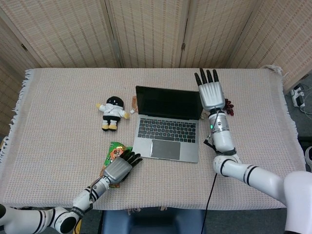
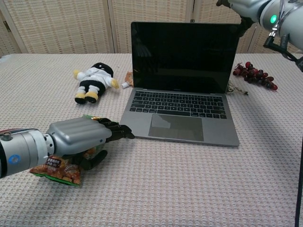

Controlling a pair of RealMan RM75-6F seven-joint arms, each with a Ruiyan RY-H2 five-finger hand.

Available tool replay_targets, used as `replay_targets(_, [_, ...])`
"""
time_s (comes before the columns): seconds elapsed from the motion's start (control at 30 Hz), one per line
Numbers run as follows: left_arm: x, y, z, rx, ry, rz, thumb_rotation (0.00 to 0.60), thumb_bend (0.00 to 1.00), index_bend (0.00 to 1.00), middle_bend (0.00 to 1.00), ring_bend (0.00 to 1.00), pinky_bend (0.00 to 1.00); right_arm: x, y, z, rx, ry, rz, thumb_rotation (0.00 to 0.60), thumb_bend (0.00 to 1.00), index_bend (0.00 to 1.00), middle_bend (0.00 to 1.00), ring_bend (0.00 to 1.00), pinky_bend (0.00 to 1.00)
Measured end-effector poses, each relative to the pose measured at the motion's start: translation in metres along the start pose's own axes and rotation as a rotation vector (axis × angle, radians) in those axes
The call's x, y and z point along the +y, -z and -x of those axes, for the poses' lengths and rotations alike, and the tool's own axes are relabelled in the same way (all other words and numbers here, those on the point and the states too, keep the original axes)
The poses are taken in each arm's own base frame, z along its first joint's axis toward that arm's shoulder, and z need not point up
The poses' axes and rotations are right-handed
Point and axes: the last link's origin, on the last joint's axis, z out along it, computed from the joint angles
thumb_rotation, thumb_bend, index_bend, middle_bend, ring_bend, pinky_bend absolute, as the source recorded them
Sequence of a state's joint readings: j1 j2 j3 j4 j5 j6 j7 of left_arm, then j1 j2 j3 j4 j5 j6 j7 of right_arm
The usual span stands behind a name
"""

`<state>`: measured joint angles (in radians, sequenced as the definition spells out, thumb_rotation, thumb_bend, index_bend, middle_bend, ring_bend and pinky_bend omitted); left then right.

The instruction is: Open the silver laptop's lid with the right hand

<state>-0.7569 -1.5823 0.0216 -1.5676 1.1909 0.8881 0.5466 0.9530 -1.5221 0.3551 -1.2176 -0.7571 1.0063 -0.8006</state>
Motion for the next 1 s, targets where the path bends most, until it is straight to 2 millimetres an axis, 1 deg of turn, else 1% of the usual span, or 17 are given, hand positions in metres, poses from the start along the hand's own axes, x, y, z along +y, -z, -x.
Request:
replay_targets(0.1, [-0.003, 0.007, -0.006, 0.039, 0.021, -0.002, 0.6, 0.79, 0.07, 0.1, 0.0, 0.0, 0.003, 0.013, -0.005, 0.008, -0.041, -0.026, 0.6, 0.6, 0.0, 0.0, 0.0, 0.0])
replay_targets(0.23, [-0.017, 0.021, -0.016, 0.096, 0.053, -0.039, 0.6, 0.79, 0.07, 0.11, 0.0, 0.0, 0.014, 0.036, -0.013, 0.022, -0.087, -0.06, 0.6, 0.6, 0.0, 0.0, 0.0, 0.0])
replay_targets(0.33, [-0.032, 0.034, -0.023, 0.126, 0.075, -0.09, 0.6, 0.79, 0.07, 0.11, 0.0, 0.0, 0.033, 0.061, -0.017, 0.038, -0.103, -0.076, 0.6, 0.6, 0.0, 0.0, 0.0, 0.0])
replay_targets(0.4, [-0.042, 0.042, -0.026, 0.145, 0.089, -0.125, 0.6, 0.79, 0.07, 0.11, 0.0, 0.0, 0.051, 0.08, -0.015, 0.038, -0.113, -0.076, 0.6, 0.6, 0.0, 0.0, 0.0, 0.0])
replay_targets(0.47, [-0.054, 0.052, -0.031, 0.169, 0.108, -0.168, 0.6, 0.79, 0.08, 0.11, 0.0, 0.0, 0.07, 0.1, -0.012, 0.027, -0.116, -0.07, 0.6, 0.6, 0.0, 0.0, 0.0, 0.0])
replay_targets(0.57, [-0.071, 0.068, -0.036, 0.207, 0.134, -0.229, 0.6, 0.79, 0.09, 0.11, 0.0, 0.0, 0.091, 0.124, -0.005, 0.006, -0.135, -0.062, 0.6, 0.6, 0.0, 0.0, 0.0, 0.0])
replay_targets(0.73, [-0.097, 0.098, -0.043, 0.285, 0.16, -0.335, 0.6, 0.77, 0.1, 0.11, 0.0, 0.0, 0.114, 0.16, 0.011, -0.031, -0.204, -0.064, 0.6, 0.6, 0.0, 0.0, 0.0, 0.0])
replay_targets(0.83, [-0.109, 0.119, -0.043, 0.336, 0.179, -0.399, 0.6, 0.75, 0.11, 0.11, 0.0, 0.0, 0.128, 0.187, 0.021, -0.034, -0.25, -0.058, 0.6, 0.6, 0.0, 0.0, 0.0, 0.0])
replay_targets(0.87, [-0.112, 0.126, -0.042, 0.352, 0.182, -0.418, 0.6, 0.74, 0.11, 0.11, 0.0, 0.0, 0.134, 0.199, 0.025, -0.033, -0.269, -0.05, 0.6, 0.6, 0.0, 0.0, 0.0, 0.0])
replay_targets(1.0, [-0.121, 0.156, -0.039, 0.424, 0.194, -0.492, 0.6, 0.73, 0.11, 0.11, 0.0, 0.0, 0.151, 0.234, 0.037, -0.029, -0.31, -0.013, 0.6, 0.6, 0.0, 0.0, 0.0, 0.0])
